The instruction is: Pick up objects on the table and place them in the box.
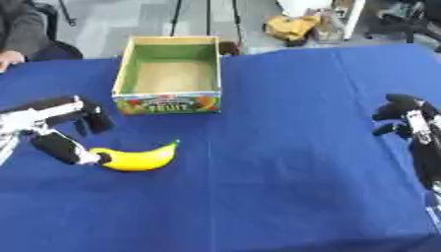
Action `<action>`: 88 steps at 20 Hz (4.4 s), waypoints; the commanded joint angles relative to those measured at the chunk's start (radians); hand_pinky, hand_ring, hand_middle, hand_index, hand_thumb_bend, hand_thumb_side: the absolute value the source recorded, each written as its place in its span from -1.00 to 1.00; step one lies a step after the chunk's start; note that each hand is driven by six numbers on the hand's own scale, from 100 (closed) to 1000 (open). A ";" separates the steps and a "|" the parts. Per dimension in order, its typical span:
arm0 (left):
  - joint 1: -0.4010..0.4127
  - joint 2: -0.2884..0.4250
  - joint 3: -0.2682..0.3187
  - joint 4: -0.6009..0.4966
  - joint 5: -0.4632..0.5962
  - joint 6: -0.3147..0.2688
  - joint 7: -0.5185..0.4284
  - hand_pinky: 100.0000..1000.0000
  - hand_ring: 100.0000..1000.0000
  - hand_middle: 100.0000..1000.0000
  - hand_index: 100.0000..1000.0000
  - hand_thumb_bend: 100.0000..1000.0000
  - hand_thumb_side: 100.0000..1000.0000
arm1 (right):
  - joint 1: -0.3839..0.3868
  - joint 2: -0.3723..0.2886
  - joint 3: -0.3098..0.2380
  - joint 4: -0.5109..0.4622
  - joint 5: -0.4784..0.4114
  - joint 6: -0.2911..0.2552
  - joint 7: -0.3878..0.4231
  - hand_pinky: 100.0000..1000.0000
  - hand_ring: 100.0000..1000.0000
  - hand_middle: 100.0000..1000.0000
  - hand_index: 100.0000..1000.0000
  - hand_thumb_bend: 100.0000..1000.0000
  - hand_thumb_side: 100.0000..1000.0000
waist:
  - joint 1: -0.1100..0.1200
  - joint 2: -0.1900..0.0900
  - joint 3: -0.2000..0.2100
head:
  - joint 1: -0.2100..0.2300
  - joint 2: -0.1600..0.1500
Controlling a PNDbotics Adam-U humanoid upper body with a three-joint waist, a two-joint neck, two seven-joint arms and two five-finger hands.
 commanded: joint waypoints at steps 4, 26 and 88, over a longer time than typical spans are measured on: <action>-0.032 0.007 0.000 0.005 -0.011 0.002 -0.002 0.21 0.30 0.11 0.36 -0.05 -0.86 | -0.009 -0.012 -0.006 -0.012 0.000 -0.002 0.002 -0.13 0.20 0.08 0.48 -1.00 0.40 | 0.001 -0.012 0.000 | -0.001 -0.008; -0.208 -0.147 -0.085 0.270 -0.169 -0.053 -0.053 0.31 0.37 0.23 0.45 0.14 -0.84 | -0.009 -0.009 -0.001 -0.010 -0.002 -0.002 0.008 -0.13 0.20 0.08 0.48 -1.00 0.39 | 0.004 -0.019 -0.017 | -0.008 -0.006; -0.343 -0.095 -0.061 0.348 -0.250 -0.092 -0.059 -0.18 -0.36 -0.52 -0.27 -0.11 -1.00 | -0.002 -0.018 0.005 0.000 -0.002 -0.002 0.018 -0.13 0.20 0.08 0.48 -1.00 0.39 | 0.037 -0.025 -0.052 | 0.007 -0.019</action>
